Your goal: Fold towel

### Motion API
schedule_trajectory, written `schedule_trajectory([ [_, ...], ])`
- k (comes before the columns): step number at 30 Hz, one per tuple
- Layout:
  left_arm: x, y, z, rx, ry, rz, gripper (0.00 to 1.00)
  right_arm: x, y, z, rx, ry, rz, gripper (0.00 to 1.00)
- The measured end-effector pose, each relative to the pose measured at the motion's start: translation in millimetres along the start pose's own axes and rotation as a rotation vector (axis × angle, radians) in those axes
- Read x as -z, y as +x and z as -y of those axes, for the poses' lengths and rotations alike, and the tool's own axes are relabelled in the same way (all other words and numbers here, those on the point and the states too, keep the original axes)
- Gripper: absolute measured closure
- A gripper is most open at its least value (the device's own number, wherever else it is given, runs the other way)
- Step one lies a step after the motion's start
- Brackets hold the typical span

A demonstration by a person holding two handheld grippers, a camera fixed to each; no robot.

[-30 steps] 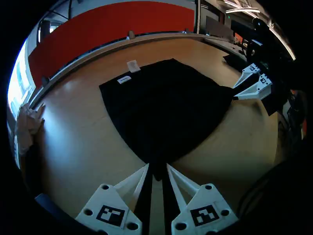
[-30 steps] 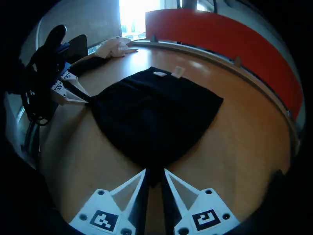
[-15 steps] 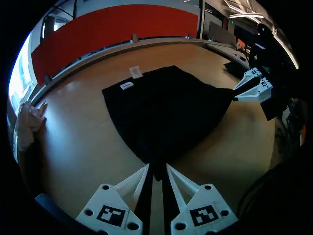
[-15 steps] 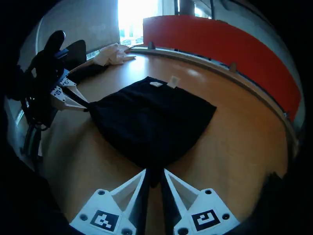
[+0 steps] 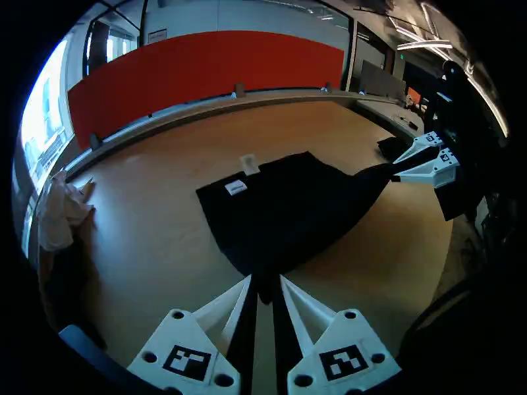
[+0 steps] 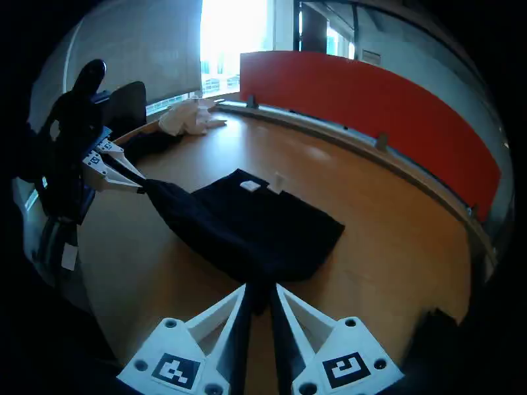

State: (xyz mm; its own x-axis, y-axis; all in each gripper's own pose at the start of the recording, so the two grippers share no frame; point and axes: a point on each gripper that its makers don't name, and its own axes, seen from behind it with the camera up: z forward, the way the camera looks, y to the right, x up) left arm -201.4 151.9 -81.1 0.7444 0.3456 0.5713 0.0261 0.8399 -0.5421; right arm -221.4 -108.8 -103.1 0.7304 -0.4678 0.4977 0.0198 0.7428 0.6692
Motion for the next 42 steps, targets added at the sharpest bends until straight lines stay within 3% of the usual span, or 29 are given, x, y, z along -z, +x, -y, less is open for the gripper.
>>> schedule_trajectory([
  [14, 43.2, 36.5, -7.5, 0.035, 0.013, -0.047, 0.86, 41.6, 33.8, 2.7, 0.006, 0.011, -0.038, 0.82],
  [23, 60.5, 49.9, -8.2, 0.027, 0.014, -0.061, 0.86, 60.4, 40.7, 11.7, 0.003, 0.028, -0.04, 0.82],
  [32, 66.1, 53.6, -11.1, 0.018, 0.009, -0.062, 0.85, 72.4, 42.9, 17.7, -0.004, 0.034, -0.041, 0.82],
  [42, 65.7, 54.6, -12.2, 0.025, 0.006, -0.063, 0.85, 69.4, 41.6, 17.2, 0.001, 0.035, -0.035, 0.82],
])
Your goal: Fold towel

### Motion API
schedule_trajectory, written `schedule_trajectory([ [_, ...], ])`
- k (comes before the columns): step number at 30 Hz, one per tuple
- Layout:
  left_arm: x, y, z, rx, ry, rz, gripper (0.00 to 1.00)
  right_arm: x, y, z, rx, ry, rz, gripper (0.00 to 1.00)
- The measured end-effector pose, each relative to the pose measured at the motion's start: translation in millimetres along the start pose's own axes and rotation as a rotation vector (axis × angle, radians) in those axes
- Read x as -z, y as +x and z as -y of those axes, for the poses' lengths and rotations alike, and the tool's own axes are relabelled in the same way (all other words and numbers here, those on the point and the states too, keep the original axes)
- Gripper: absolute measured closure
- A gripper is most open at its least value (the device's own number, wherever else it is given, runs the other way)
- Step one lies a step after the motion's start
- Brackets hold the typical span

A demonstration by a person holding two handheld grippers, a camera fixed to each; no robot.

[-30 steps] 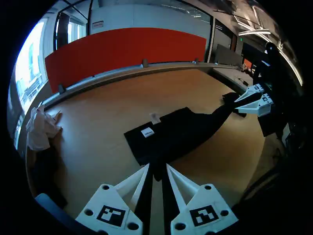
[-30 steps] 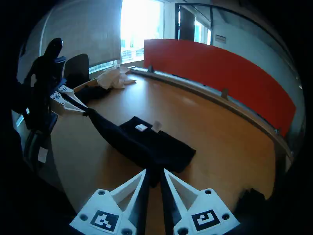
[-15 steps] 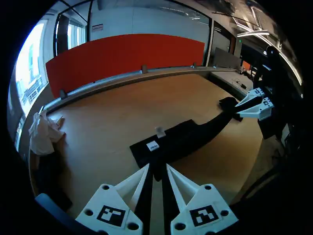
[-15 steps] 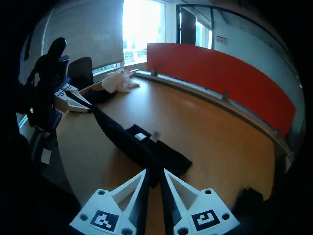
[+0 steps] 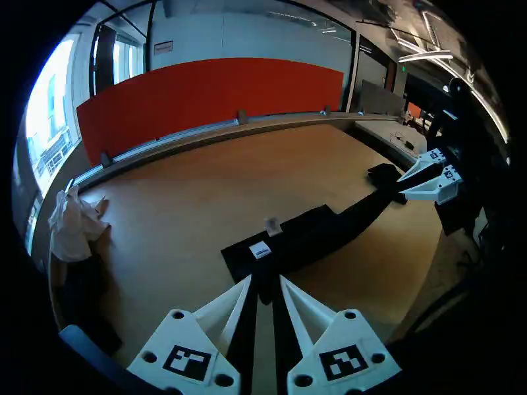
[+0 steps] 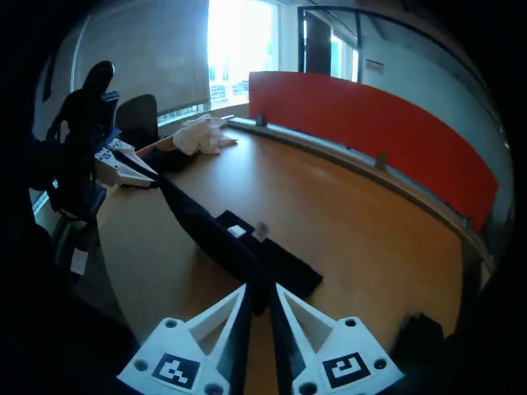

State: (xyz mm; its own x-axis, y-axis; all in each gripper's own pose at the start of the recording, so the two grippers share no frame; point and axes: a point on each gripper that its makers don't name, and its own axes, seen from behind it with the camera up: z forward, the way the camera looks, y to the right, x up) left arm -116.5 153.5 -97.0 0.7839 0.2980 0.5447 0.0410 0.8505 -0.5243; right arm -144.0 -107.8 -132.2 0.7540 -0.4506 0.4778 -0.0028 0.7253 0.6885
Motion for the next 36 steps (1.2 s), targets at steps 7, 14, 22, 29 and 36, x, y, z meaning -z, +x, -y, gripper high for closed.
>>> schedule_trajectory([
  [7, -4.2, -4.2, 0.9, 0.014, 0.003, 0.007, 0.86, -6.5, -4.5, 0.3, 0.004, 0.003, 0.014, 0.82],
  [14, -15.9, -13.0, 4.4, 0.02, 0.008, 0.024, 0.86, -18.8, -16.0, -0.2, 0.002, 0.015, 0.044, 0.82],
  [22, -39.2, -24.8, 9.0, 0.037, 0.015, 0.054, 0.86, -37.5, -30.4, -6.8, -0.018, 0.021, 0.081, 0.82],
  [29, -60.7, -37.0, 12.1, 0.056, 0.02, 0.08, 0.85, -57.5, -47.3, -13.4, -0.026, 0.024, 0.124, 0.82],
  [36, -74.0, -40.6, 15.6, 0.066, 0.022, 0.088, 0.86, -69.7, -56.2, -20.1, -0.04, 0.027, 0.145, 0.83],
])
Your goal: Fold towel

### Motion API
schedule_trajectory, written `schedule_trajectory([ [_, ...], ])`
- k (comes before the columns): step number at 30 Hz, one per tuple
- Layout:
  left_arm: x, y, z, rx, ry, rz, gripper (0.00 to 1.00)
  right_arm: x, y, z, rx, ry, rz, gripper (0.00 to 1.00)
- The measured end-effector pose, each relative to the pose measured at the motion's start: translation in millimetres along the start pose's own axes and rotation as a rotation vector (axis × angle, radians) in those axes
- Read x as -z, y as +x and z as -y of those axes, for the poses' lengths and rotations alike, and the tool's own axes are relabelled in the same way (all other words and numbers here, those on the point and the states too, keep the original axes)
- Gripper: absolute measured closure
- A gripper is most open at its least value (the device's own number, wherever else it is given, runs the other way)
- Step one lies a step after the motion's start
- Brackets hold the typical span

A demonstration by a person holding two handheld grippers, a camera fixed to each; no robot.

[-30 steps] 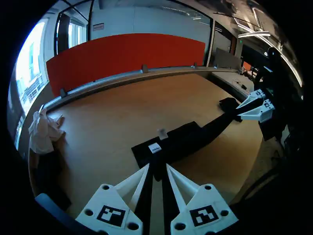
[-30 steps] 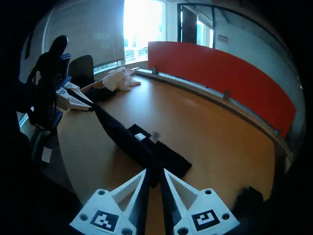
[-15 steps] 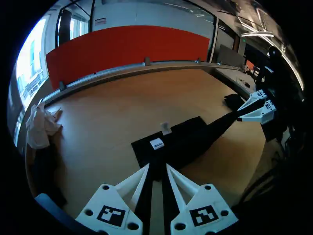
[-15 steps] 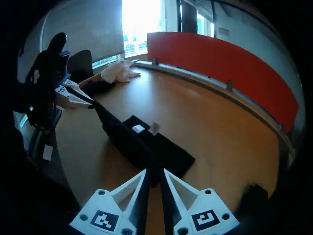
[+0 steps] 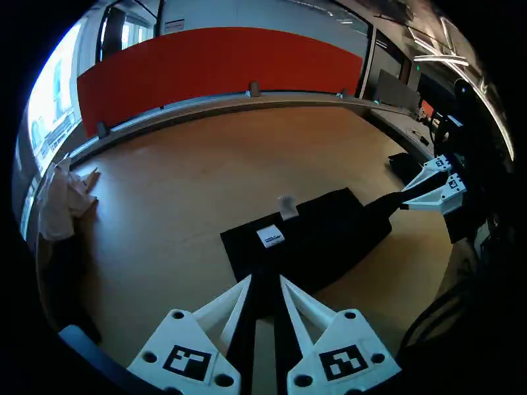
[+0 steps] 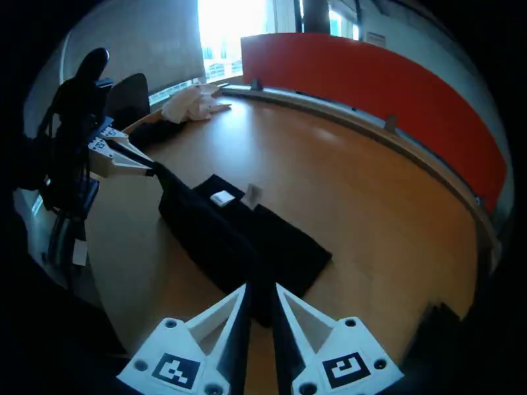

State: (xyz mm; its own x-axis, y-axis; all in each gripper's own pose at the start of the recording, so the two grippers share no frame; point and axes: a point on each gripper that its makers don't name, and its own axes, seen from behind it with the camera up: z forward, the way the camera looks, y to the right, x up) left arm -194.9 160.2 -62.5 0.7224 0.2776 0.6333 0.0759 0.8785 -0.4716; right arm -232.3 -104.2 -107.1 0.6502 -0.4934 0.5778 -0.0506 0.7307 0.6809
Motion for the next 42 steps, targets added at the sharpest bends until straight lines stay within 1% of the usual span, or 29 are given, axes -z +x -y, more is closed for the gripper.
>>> schedule_trajectory([
  [7, -16.4, -1.5, 4.8, -0.008, -0.001, 0.012, 0.86, -11.9, -2.1, -12.7, -0.014, -0.01, 0.014, 0.82],
  [14, -37.4, -1.6, 12.8, -0.028, 0.005, 0.025, 0.86, -27.6, -4.0, -24.9, -0.033, -0.018, 0.033, 0.82],
  [20, -51.3, -4.6, 19.3, -0.027, 0.007, 0.04, 0.85, -39.4, -7.9, -30.8, -0.053, -0.02, 0.051, 0.82],
  [23, -56.4, -6.9, 20.6, -0.027, 0.006, 0.047, 0.85, -43.4, -9.6, -34.0, -0.058, -0.028, 0.056, 0.81],
  [27, -63.7, -8.5, 25.8, -0.037, 0.023, 0.048, 0.78, -49.7, -12.1, -41.6, -0.056, -0.057, 0.067, 0.77],
  [30, -69.3, -8.3, 35.0, -0.05, 0.058, 0.048, 0.69, -55.7, -14.7, -46.4, -0.055, -0.075, 0.077, 0.69],
  [32, -72.5, -7.6, 41.7, -0.062, 0.085, 0.047, 0.63, -59.4, -14.9, -49.6, -0.058, -0.085, 0.078, 0.61],
  [33, -73.4, -7.5, 44.1, -0.067, 0.094, 0.048, 0.6, -60.6, -14.3, -51.5, -0.06, -0.091, 0.076, 0.56],
  [34, -74.2, -7.5, 46.4, -0.072, 0.102, 0.049, 0.59, -61.7, -13.7, -53.6, -0.062, -0.099, 0.073, 0.5],
  [35, -75.1, -7.4, 49.0, -0.078, 0.111, 0.05, 0.59, -62.9, -12.9, -55.9, -0.064, -0.107, 0.07, 0.41],
  [36, -75.3, -7.5, 50.4, -0.08, 0.114, 0.05, 0.57, -63.1, -12.5, -57.0, -0.063, -0.112, 0.067, 0.35],
  [38, -75.6, -7.8, 53.0, -0.083, 0.121, 0.05, 0.55, -63.0, -11.6, -59.1, -0.061, -0.12, 0.062, 0.28],
  [41, -74.3, -7.7, 54.9, -0.073, 0.125, 0.047, 0.51, -61.1, -10.3, -63.0, -0.048, -0.135, 0.053, 0.12],
  [42, -73.7, -7.8, 54.3, -0.068, 0.121, 0.047, 0.43, -60.3, -10.2, -64.3, -0.046, -0.14, 0.051, 0.08],
])
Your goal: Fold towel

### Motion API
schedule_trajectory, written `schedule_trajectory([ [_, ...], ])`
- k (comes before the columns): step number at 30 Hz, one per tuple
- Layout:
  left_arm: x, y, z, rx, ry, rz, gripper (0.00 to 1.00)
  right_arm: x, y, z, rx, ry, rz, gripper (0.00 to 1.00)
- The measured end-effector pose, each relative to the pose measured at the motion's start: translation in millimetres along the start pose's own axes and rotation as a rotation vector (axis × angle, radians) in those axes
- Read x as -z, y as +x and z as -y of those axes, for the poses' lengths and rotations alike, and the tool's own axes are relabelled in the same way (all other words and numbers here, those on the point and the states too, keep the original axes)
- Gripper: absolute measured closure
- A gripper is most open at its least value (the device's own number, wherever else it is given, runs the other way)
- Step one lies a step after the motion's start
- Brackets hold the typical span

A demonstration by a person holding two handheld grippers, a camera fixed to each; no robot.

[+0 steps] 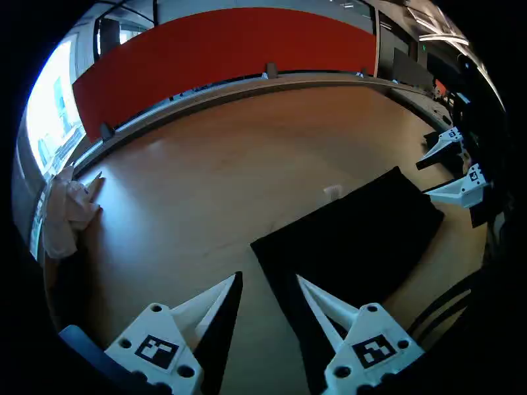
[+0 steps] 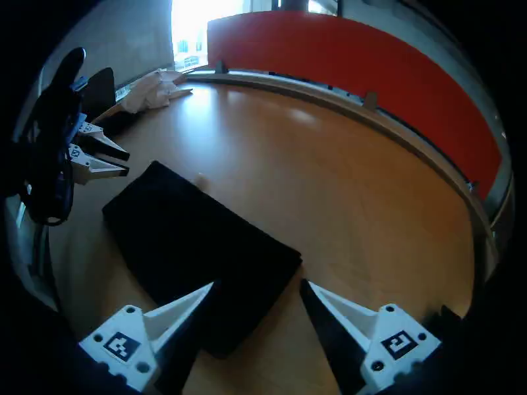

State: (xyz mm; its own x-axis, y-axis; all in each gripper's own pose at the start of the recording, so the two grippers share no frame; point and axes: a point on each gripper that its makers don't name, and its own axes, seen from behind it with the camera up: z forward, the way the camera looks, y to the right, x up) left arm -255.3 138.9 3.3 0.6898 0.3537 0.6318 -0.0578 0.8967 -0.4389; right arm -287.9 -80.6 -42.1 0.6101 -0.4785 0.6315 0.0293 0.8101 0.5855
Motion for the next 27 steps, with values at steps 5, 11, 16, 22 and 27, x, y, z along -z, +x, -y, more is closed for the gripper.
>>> schedule_trajectory([
  [5, 3.3, -2.6, -3.5, 0.031, -0.024, 0.009, 0.02, 3.2, -1.4, -2.7, -0.003, -0.01, -0.003, 0.0],
  [11, 5.8, -3.0, -5.0, 0.047, -0.028, 0.004, 0.0, 8.0, -4.2, -0.7, -0.015, -0.004, -0.005, 0.0],
  [16, 9.6, -4.4, -6.1, 0.043, -0.023, 0.001, 0.0, 12.6, -7.2, 2.5, -0.016, -0.002, -0.007, 0.0],
  [22, 18.4, -9.8, -6.8, 0.061, -0.014, -0.001, 0.0, 20.1, -11.4, 7.1, -0.022, 0.001, -0.014, 0.0],
  [27, 28.0, -18.1, -9.6, 0.086, -0.008, 0.001, 0.0, 29.1, -18.7, 11.6, -0.027, 0.003, -0.016, 0.0],
])
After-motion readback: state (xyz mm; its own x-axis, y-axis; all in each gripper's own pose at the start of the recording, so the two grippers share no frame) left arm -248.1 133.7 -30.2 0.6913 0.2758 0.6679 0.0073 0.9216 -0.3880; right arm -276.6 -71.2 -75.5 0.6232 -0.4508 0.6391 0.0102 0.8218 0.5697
